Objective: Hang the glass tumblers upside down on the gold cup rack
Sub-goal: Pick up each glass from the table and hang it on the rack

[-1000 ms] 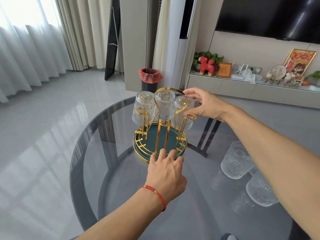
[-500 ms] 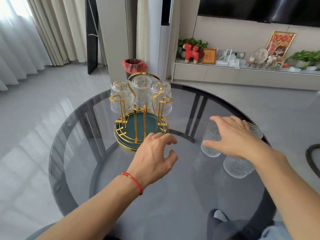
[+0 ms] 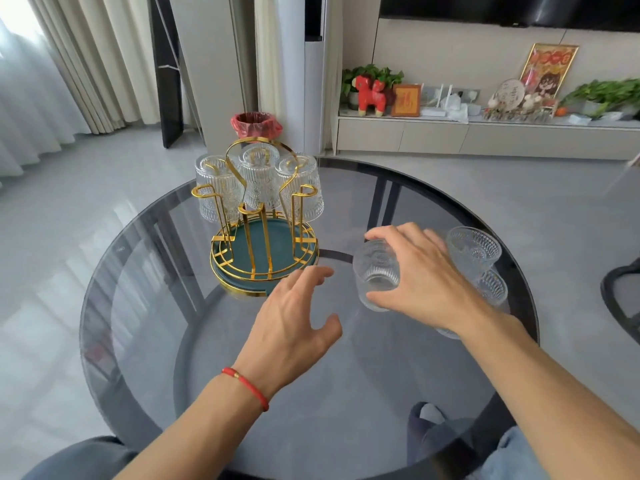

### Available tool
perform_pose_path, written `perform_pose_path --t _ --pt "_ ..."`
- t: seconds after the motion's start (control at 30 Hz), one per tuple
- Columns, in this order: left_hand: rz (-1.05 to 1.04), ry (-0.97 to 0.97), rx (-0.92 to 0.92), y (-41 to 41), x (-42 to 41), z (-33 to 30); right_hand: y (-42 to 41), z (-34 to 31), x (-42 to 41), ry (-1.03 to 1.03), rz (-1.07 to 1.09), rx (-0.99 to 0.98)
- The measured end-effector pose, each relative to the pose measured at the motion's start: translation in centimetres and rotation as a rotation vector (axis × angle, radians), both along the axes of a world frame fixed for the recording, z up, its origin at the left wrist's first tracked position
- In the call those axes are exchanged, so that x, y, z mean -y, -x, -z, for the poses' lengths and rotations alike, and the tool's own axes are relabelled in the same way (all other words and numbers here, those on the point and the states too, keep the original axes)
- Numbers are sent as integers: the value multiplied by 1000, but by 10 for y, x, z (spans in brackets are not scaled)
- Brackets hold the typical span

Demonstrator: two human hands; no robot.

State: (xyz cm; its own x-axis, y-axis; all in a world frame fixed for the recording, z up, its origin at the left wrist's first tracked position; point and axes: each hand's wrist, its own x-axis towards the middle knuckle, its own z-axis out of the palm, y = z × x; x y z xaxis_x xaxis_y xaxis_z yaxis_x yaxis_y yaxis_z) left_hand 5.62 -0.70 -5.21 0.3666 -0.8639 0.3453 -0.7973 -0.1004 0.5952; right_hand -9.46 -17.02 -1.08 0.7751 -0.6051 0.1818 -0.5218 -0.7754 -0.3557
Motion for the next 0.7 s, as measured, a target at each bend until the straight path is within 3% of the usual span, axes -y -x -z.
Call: perform_pose_path --t 0.13,0.27,0.47,0.6,0.7 --pt "82 10 -167 7 -3 -6 -7 3 -23 -248 -163 176" --pt "-29 49 -219 3 -7 -11 -15 9 -35 -489 -220 258" --pt "-218 132 -737 -10 -13 -23 -17 7 -32 -833 -218 295" --pt "-182 241 -1150 -13 -13 -26 -25 20 -40 -1193 -102 327" --pt "-156 219 -1156 -16 -16 -29 -29 22 -41 -1288 -123 494"
